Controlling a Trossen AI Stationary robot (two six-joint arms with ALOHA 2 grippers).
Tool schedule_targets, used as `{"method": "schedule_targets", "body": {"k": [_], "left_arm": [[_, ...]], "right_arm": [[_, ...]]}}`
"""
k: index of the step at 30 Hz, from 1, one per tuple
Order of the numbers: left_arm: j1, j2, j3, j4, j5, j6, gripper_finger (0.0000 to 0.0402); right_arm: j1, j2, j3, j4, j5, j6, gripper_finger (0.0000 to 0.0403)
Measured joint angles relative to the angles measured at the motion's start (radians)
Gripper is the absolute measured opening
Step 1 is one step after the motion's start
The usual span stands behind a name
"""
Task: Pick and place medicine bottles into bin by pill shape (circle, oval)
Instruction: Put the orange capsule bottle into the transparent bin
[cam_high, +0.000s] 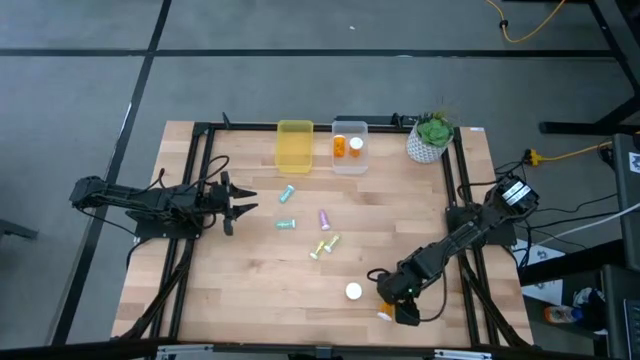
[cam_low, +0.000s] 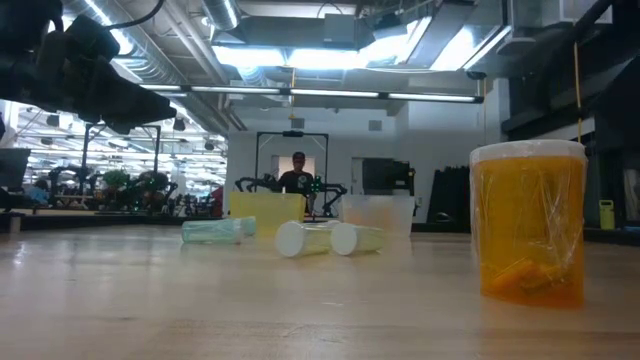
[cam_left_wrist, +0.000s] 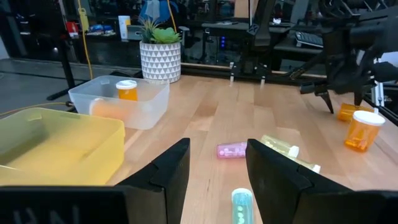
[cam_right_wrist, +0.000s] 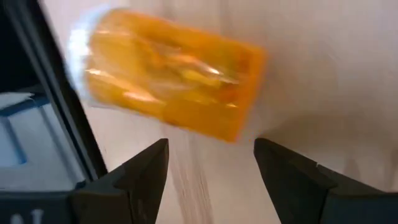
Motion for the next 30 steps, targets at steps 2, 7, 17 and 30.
{"method": "schedule_targets", "body": {"k": [2,7,17,30], "left_arm": [[0.0,0.0,0.0,0.0,0.0,0.0,0.0149],[0.0,0.0,0.0,0.0,0.0,0.0,0.0149],[0.0,0.0,0.0,0.0,0.0,0.026,0.0149],[0.0,0.0,0.0,0.0,0.001,0.025,0.0149]], "right_arm": [[-0.02,0.001,-0.002,-0.041,-0.066,0.058,0.0247],[-0.035,0.005,-0.005,-0.162,-0.151,0.132,0.0247],[-0.006,0.004,0.167,-0.145,-0.144,0.384,0.0247],[-0.012,0.132,0.182,0.017,-0.228,0.457,0.0247]]}}
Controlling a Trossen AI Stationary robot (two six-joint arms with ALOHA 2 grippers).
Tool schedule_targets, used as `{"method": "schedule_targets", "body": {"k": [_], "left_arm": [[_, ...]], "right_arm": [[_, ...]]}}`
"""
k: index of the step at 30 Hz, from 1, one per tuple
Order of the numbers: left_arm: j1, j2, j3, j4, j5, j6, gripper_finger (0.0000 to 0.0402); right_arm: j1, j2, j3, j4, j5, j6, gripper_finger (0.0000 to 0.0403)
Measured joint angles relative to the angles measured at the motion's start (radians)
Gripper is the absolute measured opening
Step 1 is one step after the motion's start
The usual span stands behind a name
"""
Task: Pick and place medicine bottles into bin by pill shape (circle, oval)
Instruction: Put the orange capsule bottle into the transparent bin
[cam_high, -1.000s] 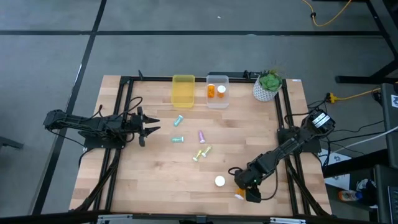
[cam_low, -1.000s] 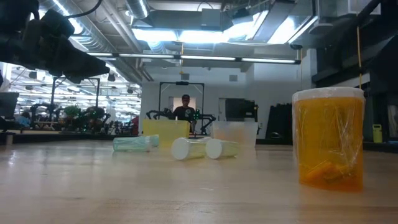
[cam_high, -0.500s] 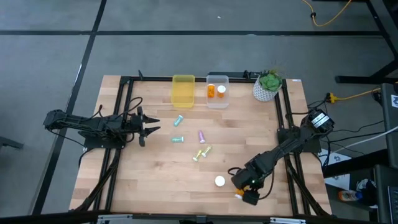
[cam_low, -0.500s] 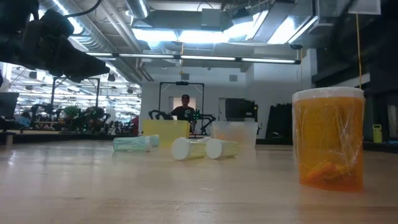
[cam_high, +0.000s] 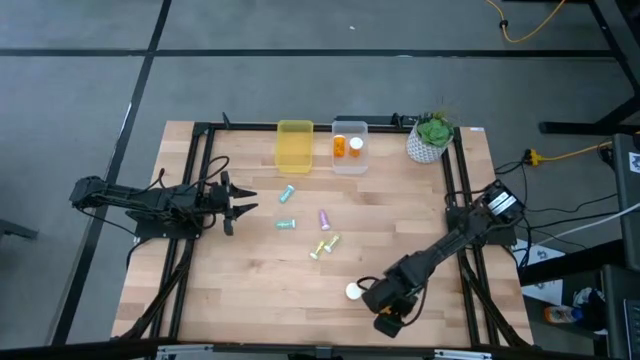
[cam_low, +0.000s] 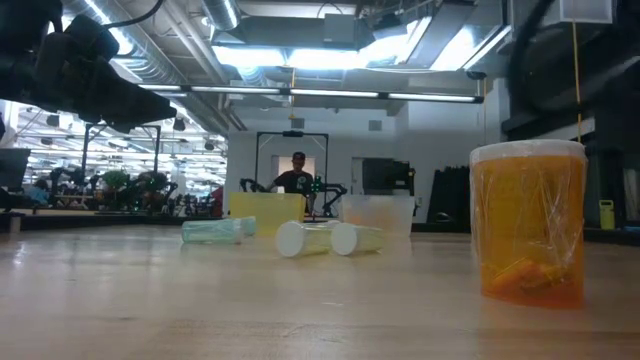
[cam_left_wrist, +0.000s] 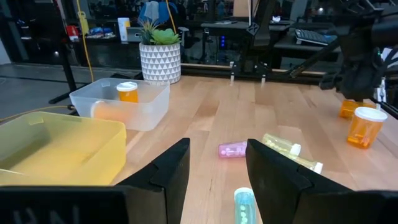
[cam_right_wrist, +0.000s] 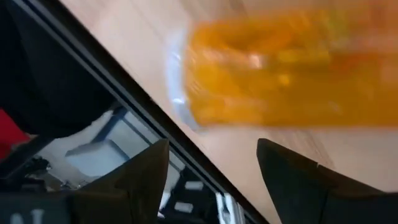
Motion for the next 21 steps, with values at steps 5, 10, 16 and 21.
{"method": "schedule_targets", "body": {"k": [5,10,16,21], "left_arm": [[0.0,0.0,0.0,0.0,0.0,0.0,0.0149],[0.0,0.0,0.0,0.0,0.0,0.0,0.0149],[0.0,0.0,0.0,0.0,0.0,0.0,0.0149],[0.0,0.0,0.0,0.0,0.0,0.0,0.0149]], "right_arm": [[-0.045,0.002,0.0,-0.002,0.139,-0.013,0.0247],[-0.099,0.0,0.003,-0.102,0.285,0.009,0.0247],[-0.166,-0.003,0.005,-0.184,0.398,-0.041,0.0247],[-0.215,-0.015,0.003,-0.264,0.543,-0.089,0.0247]]}}
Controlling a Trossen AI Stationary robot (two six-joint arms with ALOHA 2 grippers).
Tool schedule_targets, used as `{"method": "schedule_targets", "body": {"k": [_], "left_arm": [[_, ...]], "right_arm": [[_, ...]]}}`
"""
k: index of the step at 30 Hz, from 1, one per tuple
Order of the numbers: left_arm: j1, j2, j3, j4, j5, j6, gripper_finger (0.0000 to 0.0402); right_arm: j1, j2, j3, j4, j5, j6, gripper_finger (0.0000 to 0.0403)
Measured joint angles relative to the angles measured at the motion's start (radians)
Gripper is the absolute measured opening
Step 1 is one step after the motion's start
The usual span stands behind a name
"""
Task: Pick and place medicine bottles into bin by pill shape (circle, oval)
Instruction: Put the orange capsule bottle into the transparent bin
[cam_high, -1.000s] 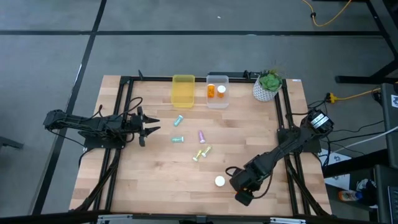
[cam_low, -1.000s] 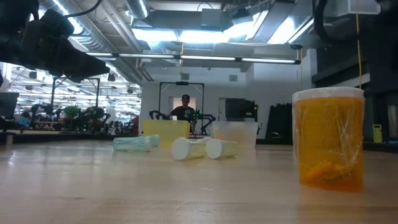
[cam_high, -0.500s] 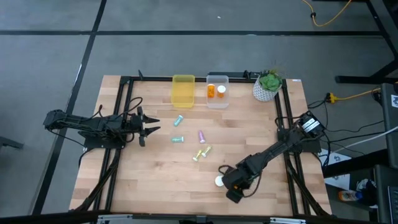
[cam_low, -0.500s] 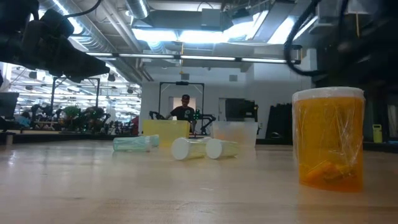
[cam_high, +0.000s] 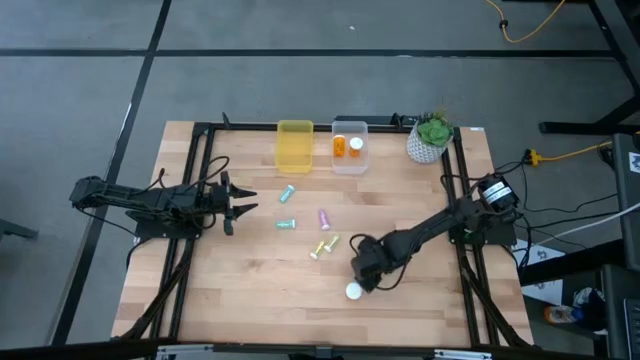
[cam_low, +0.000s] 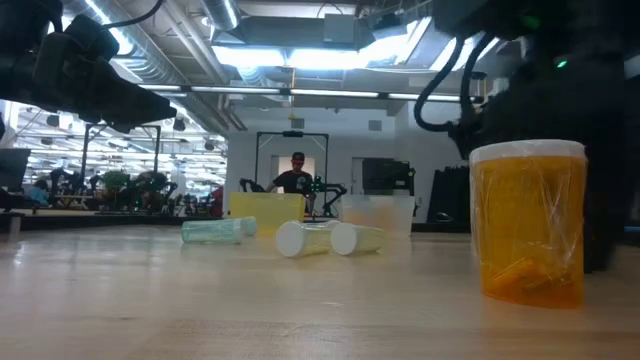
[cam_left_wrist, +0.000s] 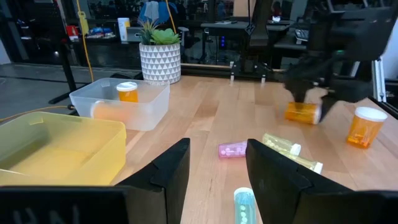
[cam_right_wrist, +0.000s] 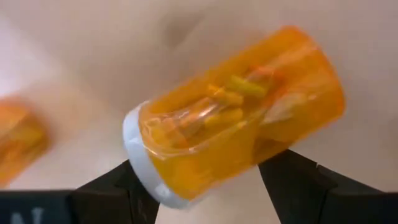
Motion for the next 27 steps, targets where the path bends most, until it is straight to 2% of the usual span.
{"method": "schedule_targets", "body": {"k": [6,11,16,22,27], "left_arm": [[0.0,0.0,0.0,0.0,0.0,0.0,0.0149],[0.0,0.0,0.0,0.002,-0.005,0.0,0.0149],[0.0,0.0,0.0,0.002,-0.032,0.001,0.0149],[0.0,0.0,0.0,0.002,-0.033,0.001,0.0149],[0.0,0.0,0.0,0.003,-0.033,0.0,0.0149]], "right_arm": [[-0.066,-0.032,-0.006,-0.178,0.2,-0.049,0.0247],[-0.12,-0.046,0.004,-0.226,0.228,-0.073,0.0247],[-0.141,-0.049,0.088,-0.365,0.243,-0.278,0.0247],[-0.185,-0.051,0.238,-0.578,0.48,-0.452,0.0247],[-0.283,-0.051,0.287,-0.626,0.463,-0.706,0.0247]]}}
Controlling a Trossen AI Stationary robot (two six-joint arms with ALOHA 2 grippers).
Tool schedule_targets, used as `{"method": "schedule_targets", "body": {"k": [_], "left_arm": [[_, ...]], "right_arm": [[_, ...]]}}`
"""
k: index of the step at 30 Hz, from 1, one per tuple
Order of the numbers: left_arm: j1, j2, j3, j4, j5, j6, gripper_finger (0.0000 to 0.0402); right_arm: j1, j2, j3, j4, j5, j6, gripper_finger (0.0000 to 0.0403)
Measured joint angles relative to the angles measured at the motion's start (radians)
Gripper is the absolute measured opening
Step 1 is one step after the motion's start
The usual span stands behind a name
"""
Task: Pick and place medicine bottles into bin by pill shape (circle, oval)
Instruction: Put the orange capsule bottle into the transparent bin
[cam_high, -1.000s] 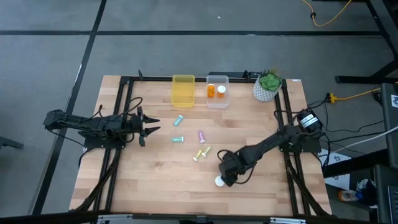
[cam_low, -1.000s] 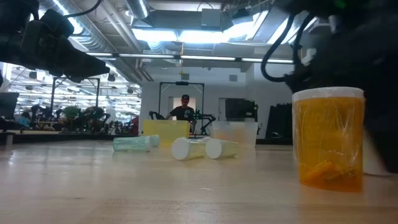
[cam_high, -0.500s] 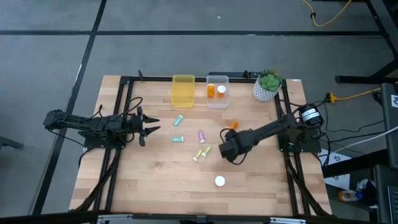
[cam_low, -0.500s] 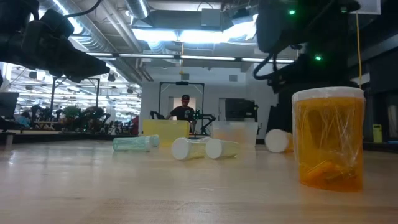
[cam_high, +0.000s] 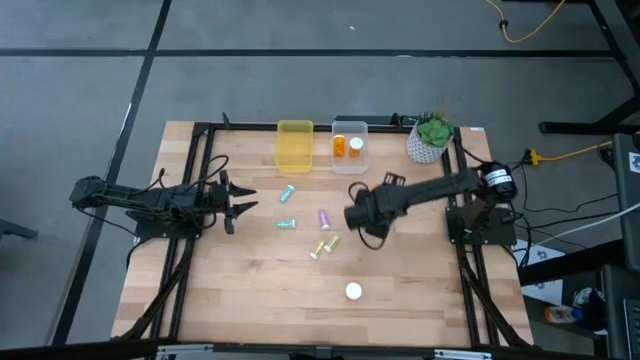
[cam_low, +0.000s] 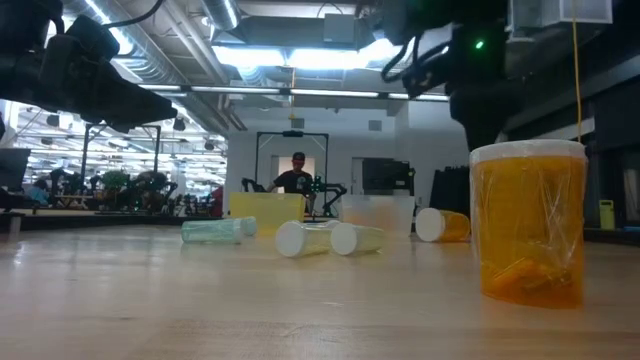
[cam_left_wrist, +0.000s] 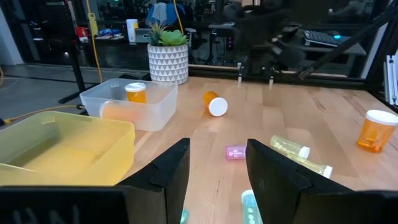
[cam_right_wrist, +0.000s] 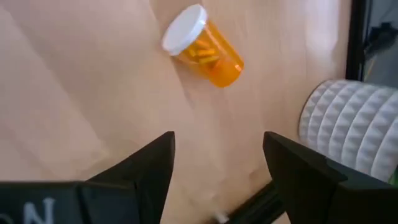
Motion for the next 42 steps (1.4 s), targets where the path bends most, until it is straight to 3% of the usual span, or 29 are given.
{"method": "schedule_targets", "body": {"k": [5,12,17,22,36,42], "left_arm": [[0.0,0.0,0.0,0.0,0.0,0.0,0.0149],[0.0,0.0,0.0,0.0,-0.001,0.0,0.0149],[0.0,0.0,0.0,0.0,0.0,-0.001,0.0149],[0.0,0.0,0.0,0.0,0.001,-0.009,0.0149],[0.0,0.0,0.0,0.0,0.004,-0.009,0.0149],[0.0,0.0,0.0,0.0,0.004,-0.009,0.0149]], "right_arm": [[-0.125,0.0,-0.028,0.007,-0.025,-0.25,0.0247],[-0.259,-0.005,-0.029,0.08,-0.228,-0.553,0.0247],[-0.32,-0.035,-0.029,0.185,-0.269,-0.587,0.0247],[-0.348,-0.044,-0.029,0.249,-0.385,-0.686,0.0247],[-0.391,-0.045,-0.188,0.352,-0.346,-0.698,0.0247],[-0.391,-0.045,-0.204,0.434,-0.357,-0.865,0.0247]]}}
